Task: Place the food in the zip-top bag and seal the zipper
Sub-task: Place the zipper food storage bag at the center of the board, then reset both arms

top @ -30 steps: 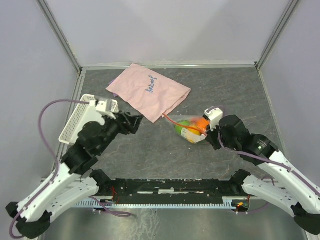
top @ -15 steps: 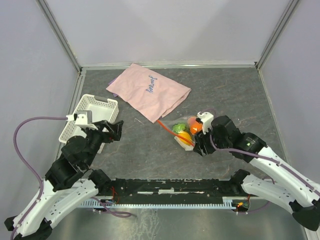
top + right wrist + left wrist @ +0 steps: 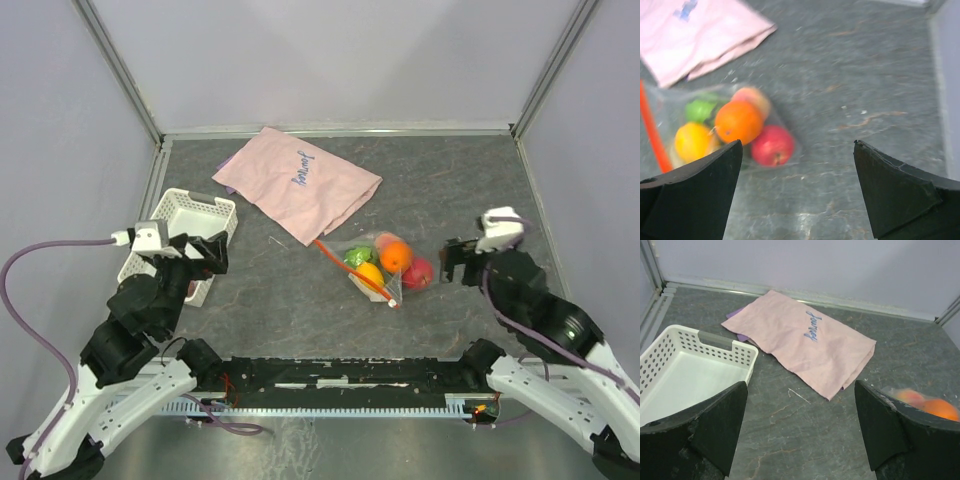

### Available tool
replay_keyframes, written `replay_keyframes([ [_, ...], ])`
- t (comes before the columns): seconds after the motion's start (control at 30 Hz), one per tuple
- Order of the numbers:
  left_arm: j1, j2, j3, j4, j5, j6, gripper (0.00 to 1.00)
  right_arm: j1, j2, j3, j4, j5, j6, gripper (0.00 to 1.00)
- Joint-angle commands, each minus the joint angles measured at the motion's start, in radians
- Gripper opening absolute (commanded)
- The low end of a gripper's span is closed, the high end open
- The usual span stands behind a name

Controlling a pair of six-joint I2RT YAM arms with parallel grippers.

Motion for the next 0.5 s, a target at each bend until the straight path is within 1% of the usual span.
replay_keyframes([
  [0.0, 0.003, -0.056, -0.023, 0.116, -0.075, 0.074, 0.94, -0.002, -0.132, 0.03, -0.013, 0.315, -0.02, 0.99],
  [0.03, 0.004, -0.07, -0.041, 0.134, -0.08, 0.078, 0.99, -0.001, -0.158, 0.023, -0.011, 0.336, -0.032, 0.99],
  [0.23, 0.017, -0.145, -0.131, 0.184, -0.115, 0.087, 0.99, -0.001, -0.278, -0.071, 0.022, 0.434, -0.048, 0.99],
  [0.3, 0.029, -0.16, -0.15, 0.192, -0.117, 0.088, 0.99, 0.0, -0.32, -0.094, 0.044, 0.44, -0.048, 0.99],
  [0.47, 0.052, -0.163, -0.17, 0.215, -0.118, 0.12, 0.99, -0.001, -0.355, -0.1, 0.056, 0.44, -0.062, 0.99],
])
